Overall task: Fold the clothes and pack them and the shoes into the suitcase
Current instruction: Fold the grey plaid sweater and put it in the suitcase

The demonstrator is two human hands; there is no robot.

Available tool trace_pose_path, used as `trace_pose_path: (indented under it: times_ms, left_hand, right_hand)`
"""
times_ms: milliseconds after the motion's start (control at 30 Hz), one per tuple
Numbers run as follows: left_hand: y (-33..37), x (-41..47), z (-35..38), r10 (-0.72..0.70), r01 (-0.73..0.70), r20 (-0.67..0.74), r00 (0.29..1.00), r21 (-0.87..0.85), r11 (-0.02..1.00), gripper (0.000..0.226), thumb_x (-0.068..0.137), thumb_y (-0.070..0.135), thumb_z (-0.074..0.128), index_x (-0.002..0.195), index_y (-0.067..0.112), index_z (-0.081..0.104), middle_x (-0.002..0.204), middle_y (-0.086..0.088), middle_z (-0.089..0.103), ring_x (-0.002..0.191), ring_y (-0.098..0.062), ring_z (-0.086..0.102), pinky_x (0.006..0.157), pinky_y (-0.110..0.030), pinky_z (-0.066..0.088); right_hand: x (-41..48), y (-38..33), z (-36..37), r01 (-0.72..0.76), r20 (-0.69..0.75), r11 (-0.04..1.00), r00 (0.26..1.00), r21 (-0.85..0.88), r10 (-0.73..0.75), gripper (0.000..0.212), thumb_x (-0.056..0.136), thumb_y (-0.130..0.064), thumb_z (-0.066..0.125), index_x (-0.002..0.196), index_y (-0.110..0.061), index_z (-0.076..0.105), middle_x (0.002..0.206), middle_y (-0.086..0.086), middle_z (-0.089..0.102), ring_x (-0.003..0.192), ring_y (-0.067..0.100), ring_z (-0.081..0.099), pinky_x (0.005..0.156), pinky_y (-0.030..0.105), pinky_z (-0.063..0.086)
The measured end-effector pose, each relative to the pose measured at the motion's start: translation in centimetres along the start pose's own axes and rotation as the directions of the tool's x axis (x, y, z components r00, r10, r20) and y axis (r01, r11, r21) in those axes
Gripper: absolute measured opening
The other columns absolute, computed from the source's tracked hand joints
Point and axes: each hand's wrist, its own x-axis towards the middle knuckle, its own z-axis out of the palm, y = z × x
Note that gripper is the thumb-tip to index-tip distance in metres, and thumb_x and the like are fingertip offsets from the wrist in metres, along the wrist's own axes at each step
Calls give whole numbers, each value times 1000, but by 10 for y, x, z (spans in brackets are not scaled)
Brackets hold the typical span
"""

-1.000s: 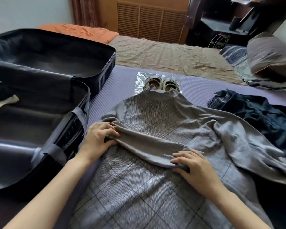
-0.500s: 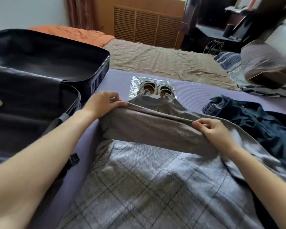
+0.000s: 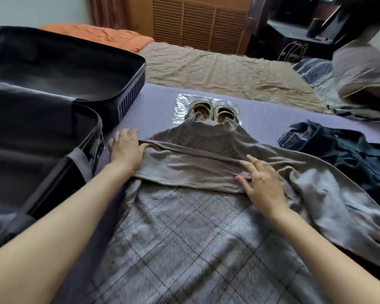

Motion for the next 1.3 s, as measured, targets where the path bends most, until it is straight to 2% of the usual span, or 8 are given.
trace_pose_path:
  times_ms: [200,300,400,533,667,933,1167,1300]
  left_hand:
    - [10,-72,1,-110,131,185,977,-103,986,81,91,45,52,151,12,8,158,-14,3,144,-29,8,114,-46,13]
    - [2,-92,-1,-154,152,1,988,-173,973,78,88,29,63,149,10,18,152,-17,21,136,-36,22,111,-42,21]
    - [2,-97,-4,-198,175,-51,979,-288,941,76,84,20,69,146,9,26,136,-18,37,124,-32,36,103,-35,29]
    - [-1,-96,-8,-200,161,-54,978,-407,899,68,78,4,72,138,9,41,126,-16,43,116,-28,46,98,-28,33]
    - [-13,-94,-8,-137,49,-175,975,-432,900,62,73,-23,45,126,7,55,106,-9,45,95,-23,52,84,-16,35]
    - [-29,-90,2,-11,-68,-303,953,-249,966,59,67,-32,39,106,3,67,100,-13,57,94,-28,56,87,-21,39]
    - [-20,-102,-6,-47,-12,-116,992,-464,886,44,85,31,44,125,20,59,109,2,66,107,-17,56,99,-40,41]
    - [-18,-100,-7,-27,-50,-197,980,-377,925,33,96,33,48,118,13,64,104,-10,68,103,-26,60,90,-39,46]
  right_hand:
    - [-21,4,6,49,151,991,986,126,-68,64,87,-48,58,144,-25,38,155,-4,23,143,16,20,118,36,10]
    - [-24,9,1,134,86,986,986,98,-142,65,84,-40,67,142,-25,42,152,-4,32,141,16,28,117,36,15]
    - [-24,10,0,197,-47,980,979,11,-196,33,77,-24,77,110,-20,70,125,2,63,117,23,57,108,40,34]
    - [-23,13,-2,205,-203,978,957,-33,-208,5,79,-15,74,82,-18,74,94,0,74,91,21,69,96,40,46]
    - [-17,13,-18,113,-331,993,939,43,-92,5,84,-10,69,86,-14,71,90,3,73,85,25,68,84,39,48]
    - [-33,14,0,199,-31,980,980,3,-198,11,78,-19,76,89,-18,73,106,1,71,104,21,64,102,42,41]
    - [-18,-10,-9,132,-47,979,991,157,-127,18,91,-29,61,102,-19,72,119,-2,65,112,15,58,108,43,35]
    - [6,-33,-4,164,-79,969,985,183,-151,18,91,-26,61,106,-20,70,117,-2,66,110,18,59,103,42,39]
